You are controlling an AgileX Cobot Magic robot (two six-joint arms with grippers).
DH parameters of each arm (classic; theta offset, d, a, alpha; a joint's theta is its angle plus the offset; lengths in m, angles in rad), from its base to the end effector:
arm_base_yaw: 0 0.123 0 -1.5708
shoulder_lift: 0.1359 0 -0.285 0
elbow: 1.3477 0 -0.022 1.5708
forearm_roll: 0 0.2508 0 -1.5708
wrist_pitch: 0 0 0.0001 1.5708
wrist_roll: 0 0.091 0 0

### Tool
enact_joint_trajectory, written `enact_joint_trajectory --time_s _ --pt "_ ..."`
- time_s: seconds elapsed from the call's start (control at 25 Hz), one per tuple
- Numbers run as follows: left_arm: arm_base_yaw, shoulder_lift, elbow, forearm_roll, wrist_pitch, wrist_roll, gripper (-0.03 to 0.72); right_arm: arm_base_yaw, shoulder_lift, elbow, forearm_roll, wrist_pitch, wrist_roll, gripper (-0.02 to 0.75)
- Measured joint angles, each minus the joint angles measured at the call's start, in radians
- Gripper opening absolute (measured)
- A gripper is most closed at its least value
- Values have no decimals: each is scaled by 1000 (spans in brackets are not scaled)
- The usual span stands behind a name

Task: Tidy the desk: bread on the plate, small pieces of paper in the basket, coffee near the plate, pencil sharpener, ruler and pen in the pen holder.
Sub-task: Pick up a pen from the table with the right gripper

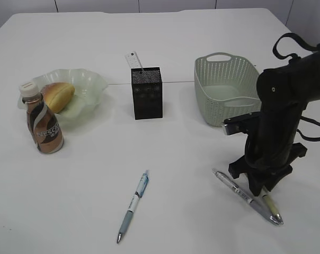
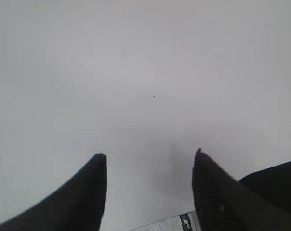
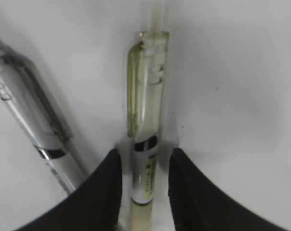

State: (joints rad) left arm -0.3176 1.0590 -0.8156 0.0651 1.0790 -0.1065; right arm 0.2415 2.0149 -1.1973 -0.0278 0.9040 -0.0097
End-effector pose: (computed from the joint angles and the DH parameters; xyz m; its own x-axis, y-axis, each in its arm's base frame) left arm 0.1693 -0.0501 0.2850 -0.9164 0.2217 -0.3333 0.2251 0.9739 0.0290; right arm 0.3421 0.0822 0.1197 -0.9622 -0.2647 0.0639 -0.2664 0.9636 -0.0201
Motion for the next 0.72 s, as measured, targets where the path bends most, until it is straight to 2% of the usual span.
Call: enact_joint_trajectory --time_s 0.52,0.6,0.72 --pt "0 0 0 5 0 0 416 0 6 0 0 2 0 237" --pt "0 0 0 7 0 0 416 0 6 0 0 2 0 214" --pt "0 0 0 7 0 0 416 0 6 0 0 -2 0 111"
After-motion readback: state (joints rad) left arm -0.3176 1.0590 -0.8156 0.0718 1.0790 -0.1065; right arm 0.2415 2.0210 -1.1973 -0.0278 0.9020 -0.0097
